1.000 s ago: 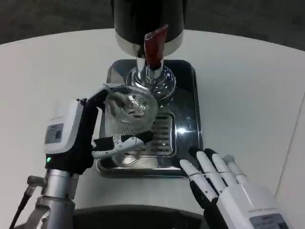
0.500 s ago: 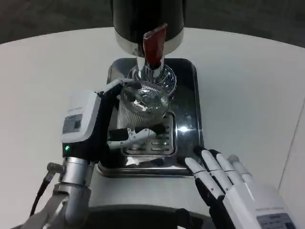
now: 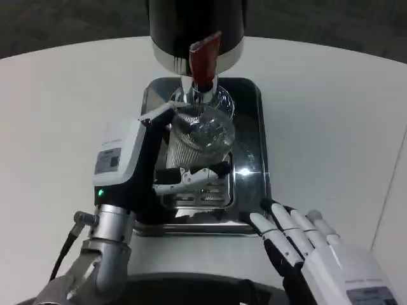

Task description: Grasp the cup under the faucet to collect the drink, then remove the cup.

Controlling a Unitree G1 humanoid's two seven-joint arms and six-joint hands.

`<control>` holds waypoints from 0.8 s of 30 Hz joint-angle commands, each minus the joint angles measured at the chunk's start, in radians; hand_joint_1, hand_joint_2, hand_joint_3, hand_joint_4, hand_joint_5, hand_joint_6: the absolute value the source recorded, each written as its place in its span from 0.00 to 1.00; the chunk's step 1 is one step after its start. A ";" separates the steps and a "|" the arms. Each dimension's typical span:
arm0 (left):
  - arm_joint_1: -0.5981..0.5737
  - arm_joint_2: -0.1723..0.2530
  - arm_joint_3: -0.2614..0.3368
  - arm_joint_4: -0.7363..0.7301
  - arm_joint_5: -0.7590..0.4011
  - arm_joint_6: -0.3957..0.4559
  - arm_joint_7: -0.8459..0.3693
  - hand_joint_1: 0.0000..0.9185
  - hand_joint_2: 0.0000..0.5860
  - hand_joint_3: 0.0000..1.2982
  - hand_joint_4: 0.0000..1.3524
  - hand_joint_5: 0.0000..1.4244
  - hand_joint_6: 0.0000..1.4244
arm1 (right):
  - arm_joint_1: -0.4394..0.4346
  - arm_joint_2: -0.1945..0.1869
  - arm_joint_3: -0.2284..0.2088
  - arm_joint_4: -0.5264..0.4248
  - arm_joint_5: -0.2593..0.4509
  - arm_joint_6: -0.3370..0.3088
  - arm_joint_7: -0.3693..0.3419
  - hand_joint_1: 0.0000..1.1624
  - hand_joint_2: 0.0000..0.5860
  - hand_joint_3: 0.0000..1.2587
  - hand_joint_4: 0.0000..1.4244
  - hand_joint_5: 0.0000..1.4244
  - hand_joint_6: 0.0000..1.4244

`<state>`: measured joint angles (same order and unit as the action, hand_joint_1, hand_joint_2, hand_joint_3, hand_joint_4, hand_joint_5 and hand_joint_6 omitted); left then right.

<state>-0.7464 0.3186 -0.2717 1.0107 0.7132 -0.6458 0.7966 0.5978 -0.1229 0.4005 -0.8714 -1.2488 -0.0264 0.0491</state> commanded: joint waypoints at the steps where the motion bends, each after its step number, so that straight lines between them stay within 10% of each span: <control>1: 0.050 0.029 -0.012 -0.018 -0.007 -0.002 0.009 0.52 0.18 0.60 0.63 0.74 0.83 | 0.014 0.033 0.025 -0.001 0.009 -0.005 -0.007 0.40 0.92 0.12 0.04 0.05 0.04; 24: 0.069 0.044 -0.050 -0.049 0.001 0.038 -0.001 0.40 0.18 0.18 0.20 0.46 0.50 | 0.031 0.043 0.036 -0.002 0.010 0.009 0.007 0.40 0.92 0.13 0.05 0.08 0.10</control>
<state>-0.6893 0.3563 -0.3153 0.9649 0.7138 -0.6250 0.7958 0.5989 -0.1207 0.4005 -0.8702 -1.2483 -0.0230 0.0501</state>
